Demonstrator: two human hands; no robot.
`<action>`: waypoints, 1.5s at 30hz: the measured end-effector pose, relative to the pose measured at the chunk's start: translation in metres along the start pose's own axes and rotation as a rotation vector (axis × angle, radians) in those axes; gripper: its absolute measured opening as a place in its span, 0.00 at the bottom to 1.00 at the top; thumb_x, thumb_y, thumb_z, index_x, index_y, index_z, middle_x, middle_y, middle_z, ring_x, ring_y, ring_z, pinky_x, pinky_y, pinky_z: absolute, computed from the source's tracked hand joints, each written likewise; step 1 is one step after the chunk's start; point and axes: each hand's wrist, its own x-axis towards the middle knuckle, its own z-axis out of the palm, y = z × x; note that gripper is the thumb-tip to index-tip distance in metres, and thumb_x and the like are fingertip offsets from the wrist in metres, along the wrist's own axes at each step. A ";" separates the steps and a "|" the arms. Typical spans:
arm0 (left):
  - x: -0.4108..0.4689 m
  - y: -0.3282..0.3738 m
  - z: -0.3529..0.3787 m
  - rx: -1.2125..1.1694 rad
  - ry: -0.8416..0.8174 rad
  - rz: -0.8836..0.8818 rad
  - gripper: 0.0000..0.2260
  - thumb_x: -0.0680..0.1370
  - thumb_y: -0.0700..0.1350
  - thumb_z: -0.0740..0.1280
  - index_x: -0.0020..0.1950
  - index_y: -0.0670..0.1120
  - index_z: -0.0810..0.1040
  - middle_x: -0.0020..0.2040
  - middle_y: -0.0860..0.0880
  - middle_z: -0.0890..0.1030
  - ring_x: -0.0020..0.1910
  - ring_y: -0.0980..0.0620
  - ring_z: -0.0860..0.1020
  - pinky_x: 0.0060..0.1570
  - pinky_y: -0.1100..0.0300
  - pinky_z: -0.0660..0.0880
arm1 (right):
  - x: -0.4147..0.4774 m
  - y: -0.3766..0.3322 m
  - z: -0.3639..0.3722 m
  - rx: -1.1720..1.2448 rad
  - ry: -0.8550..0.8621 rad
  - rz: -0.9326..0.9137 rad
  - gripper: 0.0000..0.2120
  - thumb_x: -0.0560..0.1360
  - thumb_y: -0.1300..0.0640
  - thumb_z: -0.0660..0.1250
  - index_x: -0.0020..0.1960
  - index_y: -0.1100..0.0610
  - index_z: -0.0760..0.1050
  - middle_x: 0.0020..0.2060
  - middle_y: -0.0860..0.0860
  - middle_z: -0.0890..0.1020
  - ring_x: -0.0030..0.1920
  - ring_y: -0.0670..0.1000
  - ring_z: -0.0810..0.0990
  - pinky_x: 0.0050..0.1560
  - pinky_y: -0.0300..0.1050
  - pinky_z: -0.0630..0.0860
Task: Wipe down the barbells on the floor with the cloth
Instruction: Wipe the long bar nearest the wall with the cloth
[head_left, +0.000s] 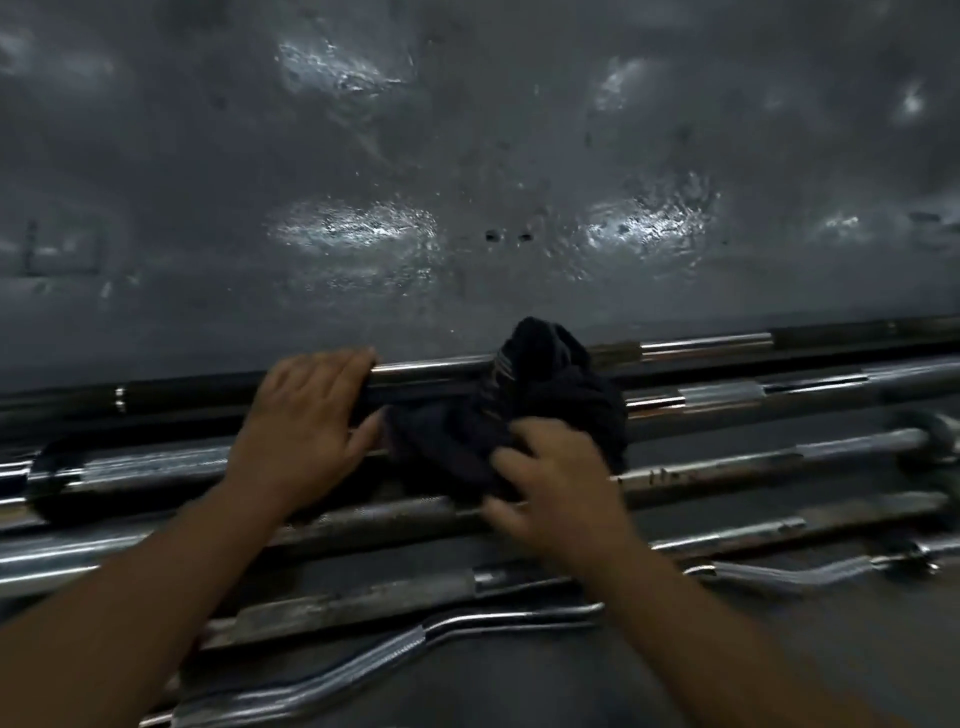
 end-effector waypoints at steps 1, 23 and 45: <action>0.000 0.002 0.000 -0.007 -0.009 0.000 0.25 0.79 0.58 0.55 0.72 0.46 0.69 0.63 0.44 0.77 0.60 0.42 0.74 0.63 0.46 0.65 | -0.024 0.033 -0.014 -0.027 -0.032 0.080 0.18 0.66 0.40 0.62 0.43 0.54 0.78 0.46 0.56 0.78 0.47 0.61 0.79 0.44 0.52 0.76; -0.058 0.166 0.045 -0.097 -0.107 0.205 0.36 0.75 0.66 0.59 0.77 0.45 0.65 0.79 0.46 0.59 0.78 0.45 0.58 0.72 0.39 0.58 | 0.013 0.112 -0.046 0.265 0.342 0.347 0.22 0.68 0.42 0.64 0.57 0.50 0.79 0.66 0.56 0.71 0.69 0.60 0.68 0.69 0.50 0.67; -0.040 0.257 -0.003 0.147 -0.554 0.083 0.48 0.69 0.74 0.59 0.80 0.54 0.41 0.81 0.48 0.47 0.79 0.46 0.53 0.72 0.46 0.62 | -0.106 0.229 -0.057 -0.267 -0.486 -0.843 0.24 0.60 0.36 0.74 0.51 0.45 0.78 0.65 0.55 0.73 0.65 0.60 0.72 0.62 0.62 0.73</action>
